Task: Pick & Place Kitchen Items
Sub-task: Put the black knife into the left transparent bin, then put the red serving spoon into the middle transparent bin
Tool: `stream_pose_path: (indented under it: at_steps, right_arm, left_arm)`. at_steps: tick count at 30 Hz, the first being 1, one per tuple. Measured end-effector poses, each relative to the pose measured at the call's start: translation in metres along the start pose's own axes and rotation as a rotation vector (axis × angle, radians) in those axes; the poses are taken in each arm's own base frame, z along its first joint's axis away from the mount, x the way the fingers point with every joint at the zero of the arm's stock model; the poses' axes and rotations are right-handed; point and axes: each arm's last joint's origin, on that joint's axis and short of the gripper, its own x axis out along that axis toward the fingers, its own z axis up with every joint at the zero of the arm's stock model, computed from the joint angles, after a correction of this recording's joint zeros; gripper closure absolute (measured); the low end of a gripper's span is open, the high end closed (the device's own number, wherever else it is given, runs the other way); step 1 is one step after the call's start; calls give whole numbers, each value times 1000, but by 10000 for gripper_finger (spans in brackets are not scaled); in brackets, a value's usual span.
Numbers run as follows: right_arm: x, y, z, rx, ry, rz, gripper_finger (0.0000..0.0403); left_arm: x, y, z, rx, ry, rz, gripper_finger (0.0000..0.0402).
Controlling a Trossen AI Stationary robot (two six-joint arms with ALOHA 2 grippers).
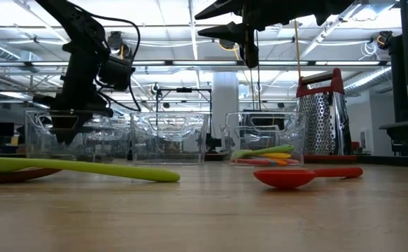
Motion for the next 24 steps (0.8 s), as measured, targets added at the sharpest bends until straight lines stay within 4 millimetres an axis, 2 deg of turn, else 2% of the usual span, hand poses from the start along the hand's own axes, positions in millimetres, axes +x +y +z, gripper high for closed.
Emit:
stream_pose_path:
  at_steps: [9, 24]
  right_arm:
    - [0, 0, 0, -2, 0, 0, 298]
    - [0, 0, 0, -2, 1, 0, 298]
  left_arm:
    - [5, -3, 2, 15, 39, -8, 322]
    - [5, -3, 1, 13, 46, -13, 221]
